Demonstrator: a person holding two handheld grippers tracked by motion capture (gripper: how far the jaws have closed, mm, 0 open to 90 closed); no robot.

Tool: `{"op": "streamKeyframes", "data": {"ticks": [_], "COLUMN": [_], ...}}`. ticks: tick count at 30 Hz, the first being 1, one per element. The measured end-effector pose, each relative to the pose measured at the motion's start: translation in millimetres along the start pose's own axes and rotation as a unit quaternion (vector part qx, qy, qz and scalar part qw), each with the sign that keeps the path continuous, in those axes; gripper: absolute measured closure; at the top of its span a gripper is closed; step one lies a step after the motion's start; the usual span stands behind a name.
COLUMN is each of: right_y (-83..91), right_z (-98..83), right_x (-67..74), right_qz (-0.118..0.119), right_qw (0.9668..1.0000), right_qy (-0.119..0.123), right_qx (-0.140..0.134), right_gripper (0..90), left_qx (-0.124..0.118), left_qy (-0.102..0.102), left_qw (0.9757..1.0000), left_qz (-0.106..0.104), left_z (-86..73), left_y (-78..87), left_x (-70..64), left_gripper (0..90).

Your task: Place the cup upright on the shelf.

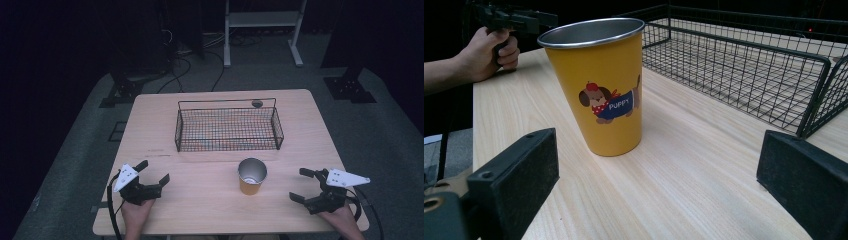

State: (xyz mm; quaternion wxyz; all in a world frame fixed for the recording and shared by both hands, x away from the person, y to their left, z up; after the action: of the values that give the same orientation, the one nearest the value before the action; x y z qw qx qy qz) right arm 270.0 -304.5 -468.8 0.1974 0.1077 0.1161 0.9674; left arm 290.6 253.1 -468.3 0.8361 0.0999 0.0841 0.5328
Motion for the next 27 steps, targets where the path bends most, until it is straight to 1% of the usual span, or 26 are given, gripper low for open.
{"op": "streamKeyframes", "data": {"ticks": [6,11,12,14,16,21,22,25,26,27], "right_y": [-1.6,-6.9,-9.7,-11.6,-16.6,-24.1,-26.5,-33.6,-37.9,-37.9], "right_z": [0.2,4.9,6.4,6.8,8.6,13.5,14.5,16.8,18.8,18.8], "right_x": [1.7,6.3,7.6,7.7,7.6,7.5,7.1,7.0,7.0,7.0], "right_qz": [0.007,0.015,0.02,0.02,0.021,0.025,0.025,0.031,0.036,0.036], "right_qw": [1.0,0.9999,0.9998,0.9997,0.9997,0.9995,0.9994,0.9989,0.9986,0.9986], "right_qy": [-0.002,0.007,0.007,0.008,0.008,0.01,0.008,0.009,0.013,0.013], "right_qx": [-0.003,0.001,0.005,0.007,0.01,0.017,0.023,0.035,0.037,0.037], "right_gripper": [2.4,2.5,2.4,2.1,1.7,1.6,1.6,1.6,1.6,1.6], "left_qx": [-0.001,0.0,0.0,0.0,-0.003,-0.002,-0.002,-0.002,-0.001,-0.001], "left_qy": [0.002,-0.003,-0.002,-0.001,0.005,0.003,0.003,0.004,0.003,0.003], "left_qw": [1.0,1.0,1.0,1.0,1.0,1.0,1.0,1.0,1.0,1.0], "left_qz": [-0.001,-0.004,-0.005,-0.005,-0.005,-0.005,-0.004,-0.004,-0.004,-0.004], "left_z": [-0.1,0.0,-0.2,-0.2,-0.3,-0.3,-0.3,-0.4,-0.4,-0.4], "left_y": [0.2,0.6,0.7,0.9,1.1,0.6,0.7,0.8,0.7,0.7], "left_x": [0.1,-1.2,-1.3,-0.9,0.5,-0.1,-0.2,-0.1,-0.4,-0.4], "left_gripper": [0.0,0.0,0.0,0.0,0.0,0.0,0.0,0.0,0.0,0.0]}}
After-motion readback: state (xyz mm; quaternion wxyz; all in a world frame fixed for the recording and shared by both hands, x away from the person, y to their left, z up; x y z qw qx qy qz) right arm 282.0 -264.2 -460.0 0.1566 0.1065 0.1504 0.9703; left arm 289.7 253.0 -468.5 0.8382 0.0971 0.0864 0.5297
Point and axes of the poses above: each handheld gripper's, and its own axes: y roughly backward along the jaws, z roughly out of its top, x roughly to its left, the point moved 1 cm from there along -y, roughly forward along the jaws, and after that the axes turned 10 degrees about z, right-handed, at the moved point
